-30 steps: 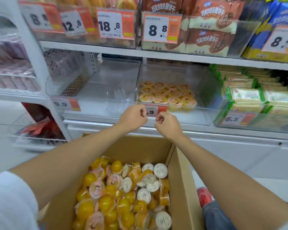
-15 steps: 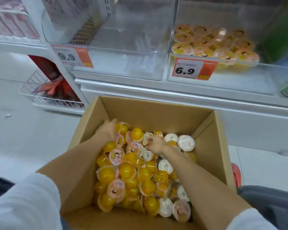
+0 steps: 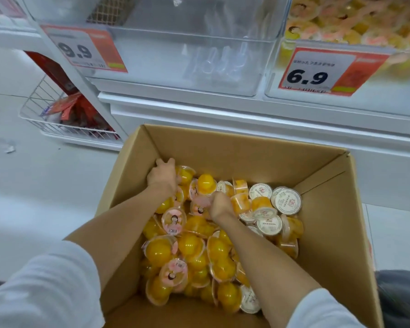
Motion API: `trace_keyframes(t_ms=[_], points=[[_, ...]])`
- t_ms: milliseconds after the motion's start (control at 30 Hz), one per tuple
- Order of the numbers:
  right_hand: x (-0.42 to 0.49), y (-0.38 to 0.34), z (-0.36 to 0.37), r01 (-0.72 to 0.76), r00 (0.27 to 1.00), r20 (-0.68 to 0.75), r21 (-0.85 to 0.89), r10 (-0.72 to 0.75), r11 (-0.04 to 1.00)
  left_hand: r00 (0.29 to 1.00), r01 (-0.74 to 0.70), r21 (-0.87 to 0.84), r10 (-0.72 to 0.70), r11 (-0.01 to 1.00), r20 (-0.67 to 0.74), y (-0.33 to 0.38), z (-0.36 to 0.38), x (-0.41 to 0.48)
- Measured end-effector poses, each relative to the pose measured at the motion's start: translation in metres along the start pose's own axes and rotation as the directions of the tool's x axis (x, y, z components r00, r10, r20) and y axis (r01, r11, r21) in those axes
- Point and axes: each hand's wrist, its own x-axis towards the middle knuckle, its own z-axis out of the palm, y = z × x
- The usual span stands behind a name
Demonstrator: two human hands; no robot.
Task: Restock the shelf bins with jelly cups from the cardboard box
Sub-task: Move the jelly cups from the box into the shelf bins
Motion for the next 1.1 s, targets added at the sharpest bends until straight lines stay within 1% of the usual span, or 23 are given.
trace_keyframes(t_ms=[133,200,267,333,433,500,567,600,700,767,833,900,933,1000,1100], points=[[-0.011,0.001,-0.034,0.025,0.998,-0.058,0.105,-0.019,0.994,0.998,-0.070,-0.176,0.070,0.982,-0.010,-0.007,-0.021,-0.012],[-0.025,0.003,-0.066,0.078,0.991,-0.119,0.143,-0.061,0.987,0.992,-0.120,-0.266,0.125,0.956,0.002,0.001,-0.035,-0.026],[-0.044,0.005,-0.108,0.156,0.977,-0.167,0.120,-0.135,0.980,0.976,-0.177,-0.351,0.210,0.919,0.058,0.017,-0.049,-0.041],[-0.068,0.007,-0.153,0.222,0.955,-0.220,0.078,-0.201,0.972,0.937,-0.280,-0.402,0.340,0.872,0.083,0.039,-0.067,-0.057],[-0.109,0.010,-0.222,0.287,0.906,-0.350,0.097,-0.238,0.953,0.849,-0.479,-0.353,0.527,0.804,0.049,0.082,-0.109,-0.086],[-0.138,0.010,-0.265,0.334,0.847,-0.466,0.090,-0.256,0.938,0.781,-0.606,-0.286,0.623,0.743,-0.038,0.111,-0.144,-0.107],[-0.165,0.010,-0.307,0.382,0.781,-0.567,0.103,-0.262,0.918,0.732,-0.677,-0.289,0.660,0.677,-0.169,0.136,-0.182,-0.125],[-0.177,0.010,-0.328,0.409,0.751,-0.607,0.118,-0.260,0.905,0.706,-0.706,-0.295,0.670,0.644,-0.228,0.146,-0.199,-0.132],[-0.196,0.009,-0.384,0.498,0.653,-0.729,0.208,-0.206,0.842,0.587,-0.808,-0.232,0.705,0.542,-0.399,0.174,-0.251,-0.144],[-0.192,0.007,-0.414,0.539,0.638,-0.757,0.309,-0.141,0.784,0.557,-0.824,-0.231,0.667,0.518,-0.494,0.190,-0.283,-0.144],[-0.178,0.005,-0.435,0.533,0.663,-0.747,0.416,-0.058,0.737,0.581,-0.803,-0.234,0.634,0.548,-0.510,0.206,-0.307,-0.133],[-0.160,0.003,-0.445,0.483,0.701,-0.713,0.469,-0.006,0.739,0.643,-0.749,-0.203,0.618,0.630,-0.451,0.220,-0.322,-0.112],[-0.148,0.003,-0.446,0.448,0.725,-0.689,0.471,0.000,0.760,0.678,-0.720,-0.186,0.620,0.669,-0.395,0.226,-0.326,-0.101],[-0.126,0.003,-0.449,0.368,0.782,-0.623,0.437,-0.018,0.821,0.732,-0.677,-0.148,0.642,0.720,-0.225,0.236,-0.329,-0.082],[-0.101,0.006,-0.449,0.214,0.896,-0.441,0.322,-0.054,0.922,0.786,-0.613,-0.051,0.615,0.788,0.056,0.249,-0.328,-0.061]])
